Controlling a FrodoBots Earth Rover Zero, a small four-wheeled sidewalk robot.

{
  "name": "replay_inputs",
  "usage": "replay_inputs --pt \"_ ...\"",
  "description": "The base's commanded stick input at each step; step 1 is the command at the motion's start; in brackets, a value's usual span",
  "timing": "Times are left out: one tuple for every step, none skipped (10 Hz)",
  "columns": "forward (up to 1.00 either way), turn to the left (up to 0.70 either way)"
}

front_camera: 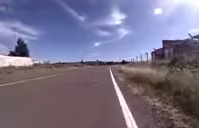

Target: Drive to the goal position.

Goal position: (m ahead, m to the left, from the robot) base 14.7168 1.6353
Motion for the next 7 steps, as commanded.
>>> replay_inputs --pt "1.0 0.0" --pt "1.0 0.0" --pt "1.0 0.0" --pt "1.0 0.0" --pt "1.0 0.0" --pt "1.0 0.0" --pt "1.0 0.0"
